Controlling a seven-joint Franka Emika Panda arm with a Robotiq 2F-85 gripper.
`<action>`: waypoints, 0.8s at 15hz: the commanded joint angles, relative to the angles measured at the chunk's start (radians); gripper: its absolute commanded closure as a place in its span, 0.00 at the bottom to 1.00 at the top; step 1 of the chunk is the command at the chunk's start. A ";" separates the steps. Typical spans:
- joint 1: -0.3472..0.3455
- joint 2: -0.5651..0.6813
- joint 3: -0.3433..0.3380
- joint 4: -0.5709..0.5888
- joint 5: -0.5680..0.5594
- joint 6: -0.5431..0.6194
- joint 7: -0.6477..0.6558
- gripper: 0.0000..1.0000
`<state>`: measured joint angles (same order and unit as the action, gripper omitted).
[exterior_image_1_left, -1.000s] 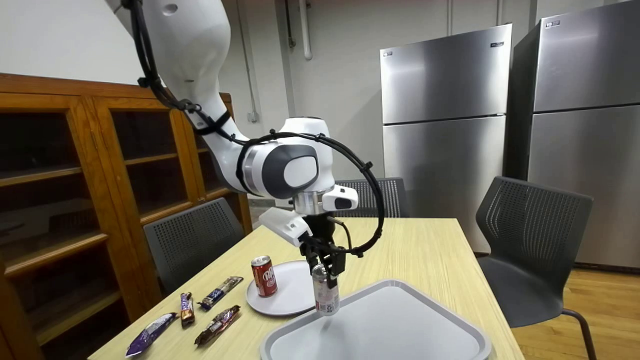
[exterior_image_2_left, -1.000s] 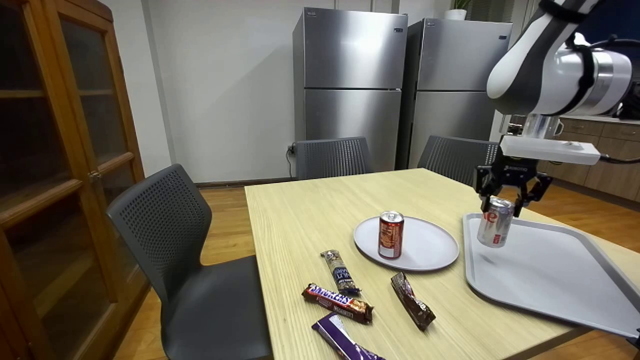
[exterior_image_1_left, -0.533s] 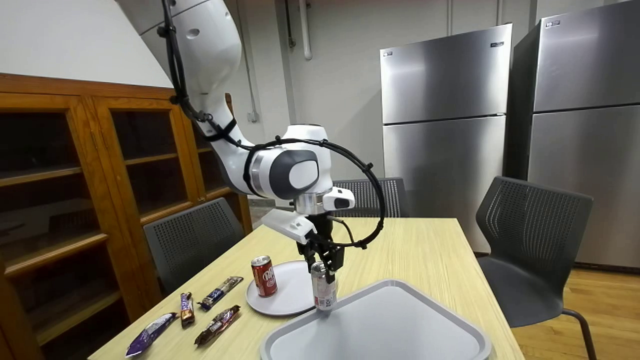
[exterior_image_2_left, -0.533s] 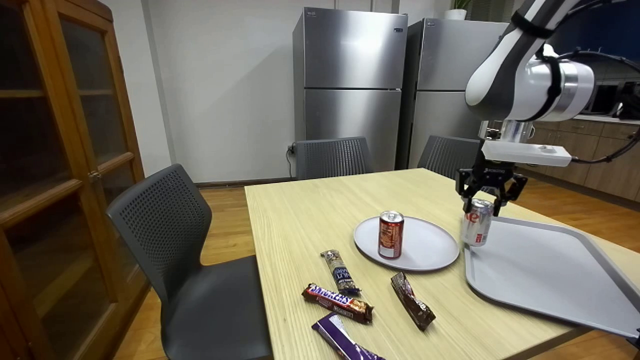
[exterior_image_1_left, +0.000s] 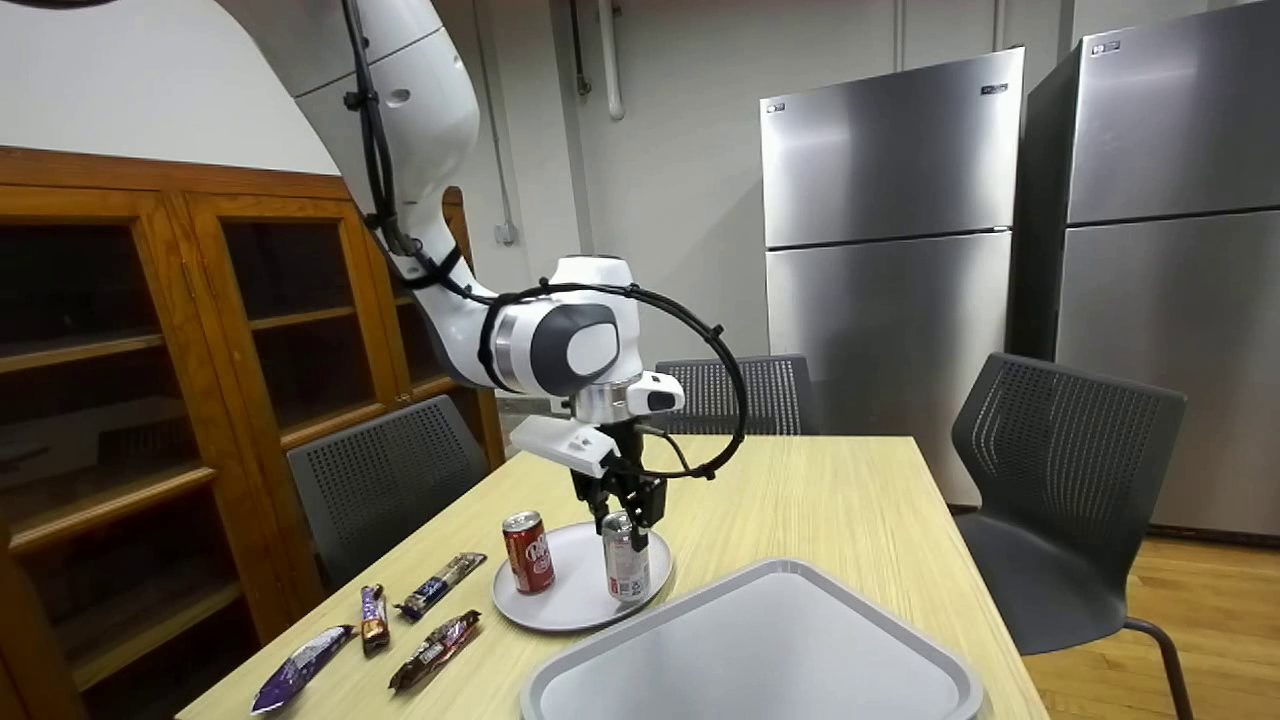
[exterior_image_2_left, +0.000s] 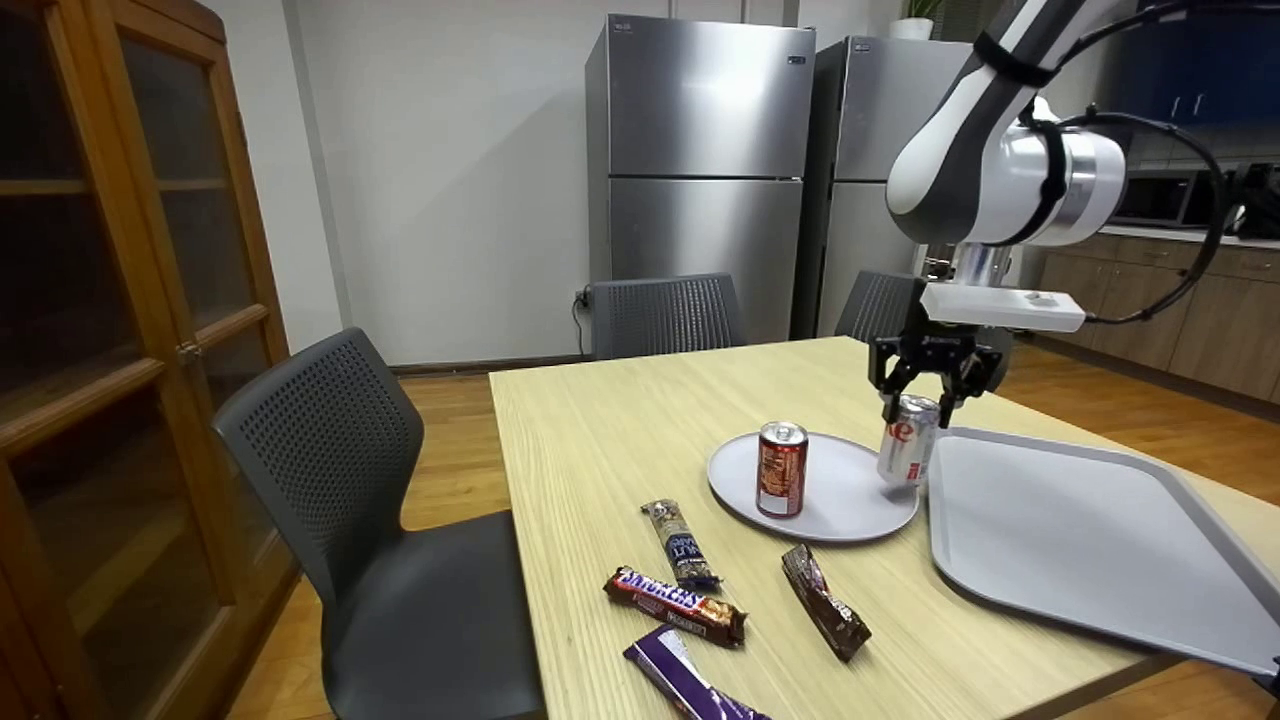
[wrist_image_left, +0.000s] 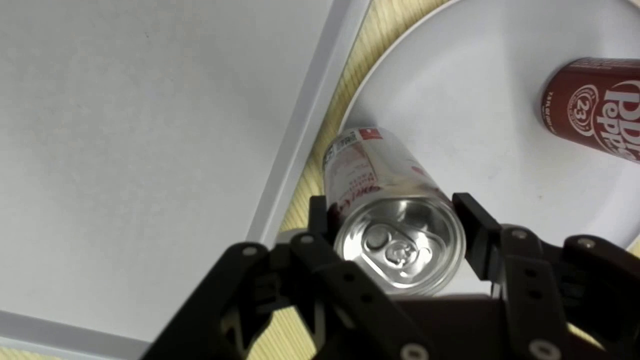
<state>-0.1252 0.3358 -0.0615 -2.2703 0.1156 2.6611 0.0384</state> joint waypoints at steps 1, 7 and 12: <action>0.008 0.023 0.027 0.054 0.014 -0.039 -0.028 0.62; 0.038 0.069 0.031 0.097 -0.008 -0.027 -0.010 0.62; 0.050 0.095 0.028 0.116 -0.021 -0.022 -0.010 0.62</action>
<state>-0.0808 0.4186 -0.0318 -2.1880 0.1102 2.6606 0.0380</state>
